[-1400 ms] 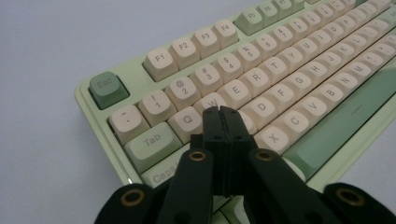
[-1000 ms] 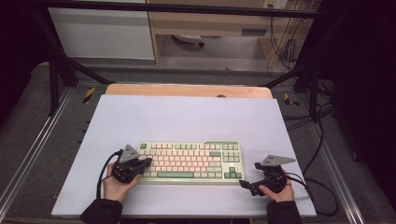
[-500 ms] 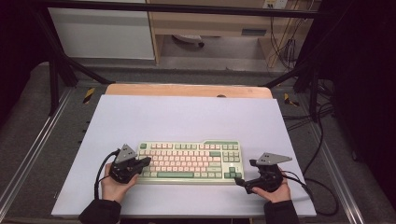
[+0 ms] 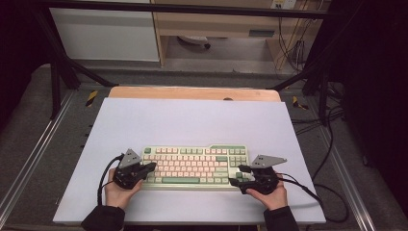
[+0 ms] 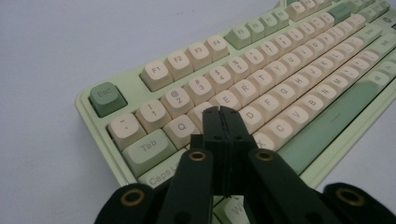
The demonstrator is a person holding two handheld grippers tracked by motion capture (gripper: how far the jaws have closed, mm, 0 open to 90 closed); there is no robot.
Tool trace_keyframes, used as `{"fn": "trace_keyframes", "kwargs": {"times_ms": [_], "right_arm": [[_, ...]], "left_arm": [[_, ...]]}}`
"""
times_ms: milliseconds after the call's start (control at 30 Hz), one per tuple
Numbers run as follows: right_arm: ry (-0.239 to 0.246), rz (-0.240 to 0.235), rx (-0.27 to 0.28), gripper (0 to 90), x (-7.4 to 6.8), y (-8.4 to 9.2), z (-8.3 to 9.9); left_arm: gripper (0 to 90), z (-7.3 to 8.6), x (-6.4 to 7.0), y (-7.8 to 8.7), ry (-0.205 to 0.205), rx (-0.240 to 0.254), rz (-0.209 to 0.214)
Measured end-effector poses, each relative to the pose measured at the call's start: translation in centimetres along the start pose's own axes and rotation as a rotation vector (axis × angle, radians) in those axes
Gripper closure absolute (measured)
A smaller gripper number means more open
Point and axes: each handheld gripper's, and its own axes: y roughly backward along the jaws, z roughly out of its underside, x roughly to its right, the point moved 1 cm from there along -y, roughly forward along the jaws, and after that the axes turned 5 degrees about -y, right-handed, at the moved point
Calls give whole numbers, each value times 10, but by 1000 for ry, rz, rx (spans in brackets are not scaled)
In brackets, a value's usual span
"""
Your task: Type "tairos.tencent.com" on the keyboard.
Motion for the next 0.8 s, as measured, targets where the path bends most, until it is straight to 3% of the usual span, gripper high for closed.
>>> {"fn": "trace_keyframes", "kwargs": {"times_ms": [467, 800], "right_arm": [[-8, -59, 3, 581, -18, -25, -21], [-44, -31, 15, 726, -24, -40, -30]], "left_arm": [[900, 0, -1, 0, 5, 3, 4], [900, 0, 0, 0, 3, 4, 6]]}}
